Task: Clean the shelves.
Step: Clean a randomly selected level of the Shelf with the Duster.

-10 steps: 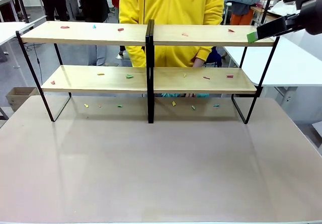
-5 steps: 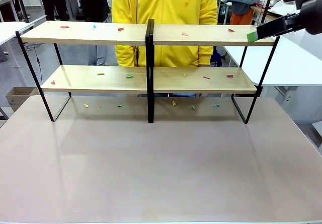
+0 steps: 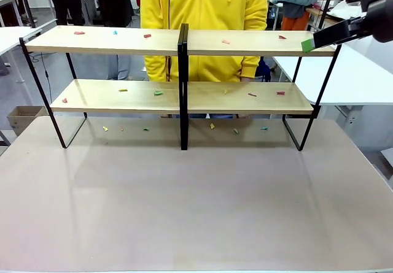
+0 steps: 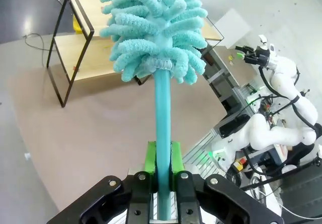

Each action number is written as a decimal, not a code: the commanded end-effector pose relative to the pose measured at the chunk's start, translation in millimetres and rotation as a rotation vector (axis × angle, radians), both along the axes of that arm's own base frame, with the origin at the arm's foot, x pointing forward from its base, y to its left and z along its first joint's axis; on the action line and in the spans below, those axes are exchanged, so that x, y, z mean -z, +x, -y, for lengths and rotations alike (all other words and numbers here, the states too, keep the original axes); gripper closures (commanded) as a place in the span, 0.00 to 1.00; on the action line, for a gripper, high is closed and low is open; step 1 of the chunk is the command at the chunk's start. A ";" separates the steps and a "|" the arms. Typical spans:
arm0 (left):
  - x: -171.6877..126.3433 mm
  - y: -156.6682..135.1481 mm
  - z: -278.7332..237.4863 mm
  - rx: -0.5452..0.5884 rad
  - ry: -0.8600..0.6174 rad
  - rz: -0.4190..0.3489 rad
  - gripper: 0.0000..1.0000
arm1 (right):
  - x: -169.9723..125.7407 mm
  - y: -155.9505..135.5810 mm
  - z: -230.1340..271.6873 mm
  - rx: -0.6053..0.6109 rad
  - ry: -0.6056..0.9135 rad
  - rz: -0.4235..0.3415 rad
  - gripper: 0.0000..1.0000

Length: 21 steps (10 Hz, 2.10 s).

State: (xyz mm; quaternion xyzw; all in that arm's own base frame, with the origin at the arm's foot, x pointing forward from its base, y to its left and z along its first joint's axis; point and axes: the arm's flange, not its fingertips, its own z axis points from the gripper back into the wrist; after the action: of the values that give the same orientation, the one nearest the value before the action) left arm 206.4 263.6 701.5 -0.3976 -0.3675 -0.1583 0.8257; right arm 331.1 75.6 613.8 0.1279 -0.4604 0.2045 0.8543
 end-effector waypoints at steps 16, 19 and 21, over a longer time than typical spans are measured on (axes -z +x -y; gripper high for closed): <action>207.4 13.9 292.1 0.449 0.825 -0.424 0.87 | -1.0 0.3 0.5 -0.001 0.001 0.001 0.00; 226.1 32.0 333.2 0.366 0.837 -0.435 0.87 | -1.0 0.3 0.5 -0.001 0.001 0.001 0.00; 241.8 54.3 359.6 0.269 0.831 -0.476 0.87 | -1.0 0.3 0.5 -0.001 0.001 0.001 0.00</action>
State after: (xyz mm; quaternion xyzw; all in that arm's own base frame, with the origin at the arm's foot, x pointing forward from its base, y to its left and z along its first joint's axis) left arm 261.5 -81.4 491.2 -0.1082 -0.0128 -0.3347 0.9360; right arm 330.4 75.7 614.1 0.1279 -0.4609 0.2049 0.8539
